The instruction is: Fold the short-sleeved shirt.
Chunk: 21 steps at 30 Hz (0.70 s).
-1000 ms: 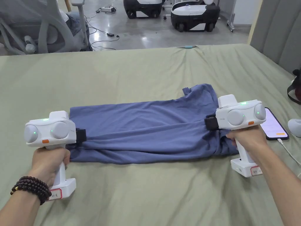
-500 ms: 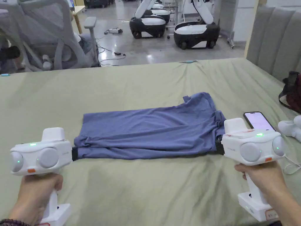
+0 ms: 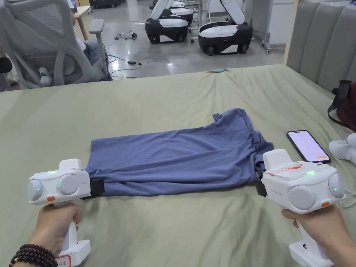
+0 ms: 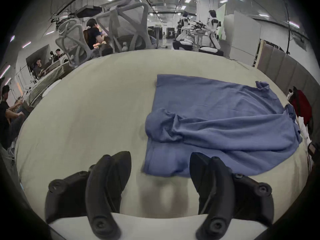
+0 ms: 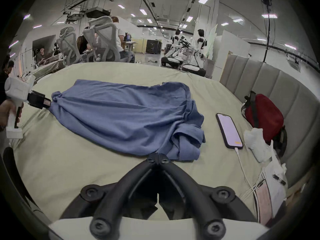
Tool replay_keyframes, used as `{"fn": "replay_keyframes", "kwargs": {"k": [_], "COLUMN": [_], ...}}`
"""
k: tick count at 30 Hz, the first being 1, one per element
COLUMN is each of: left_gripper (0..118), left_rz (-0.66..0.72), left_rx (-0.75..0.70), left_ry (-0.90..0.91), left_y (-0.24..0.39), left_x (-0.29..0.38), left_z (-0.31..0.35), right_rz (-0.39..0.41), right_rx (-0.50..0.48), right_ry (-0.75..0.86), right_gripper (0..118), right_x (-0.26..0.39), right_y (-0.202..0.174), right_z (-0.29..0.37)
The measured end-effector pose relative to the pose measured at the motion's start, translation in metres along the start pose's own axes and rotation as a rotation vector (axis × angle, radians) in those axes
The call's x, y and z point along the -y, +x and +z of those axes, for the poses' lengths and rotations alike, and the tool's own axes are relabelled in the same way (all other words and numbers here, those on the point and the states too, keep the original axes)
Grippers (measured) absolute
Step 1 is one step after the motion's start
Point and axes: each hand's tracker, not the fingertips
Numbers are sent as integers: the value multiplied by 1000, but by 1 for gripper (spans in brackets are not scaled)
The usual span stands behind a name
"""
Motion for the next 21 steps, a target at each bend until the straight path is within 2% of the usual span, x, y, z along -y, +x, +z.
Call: {"fn": "replay_keyframes", "kwargs": {"k": [6,8,9,10,13,14,15,16,17,18,21], "left_gripper": [70,50,21,3,3,3,3,3,3,3,3], "left_rz": [-8,-18,-30,-32,-47,-49,-45,-35,-30,-28,-23], "left_rx": [-14,15,8,30,11,9,7,7,8,9,11], "left_ry": [-29,-22,-12,-1,-1,-1,-1,-1,-3,-4,-7], "left_y": [9,9,11,9,15,13,12,12,13,12,12], "left_x": [4,2,1,5,4,5,6,6,5,6,6], "left_z": [-13,-7,-4,-9,-7,-9,-9,-9,-9,-8,-7], "right_rz": [-12,-21,-23,-26,-55,-73,-83,-73,-60,-59,-79], "right_rx": [2,8,12,16,33,50,69,65,45,25,25], "right_ry": [-19,-21,-23,-24,-18,-33,-50,-62,-88,-111,-149], "right_gripper": [0,0,0,0,2,14,59,94,117,118,108], "right_x": [4,2,0,-2,-10,-13,-15,-17,-17,-15,-16], "right_y": [5,9,11,14,24,27,29,31,33,33,33], "right_z": [-9,-11,-13,-15,-22,-28,-37,-47,-58,-69,-91]}}
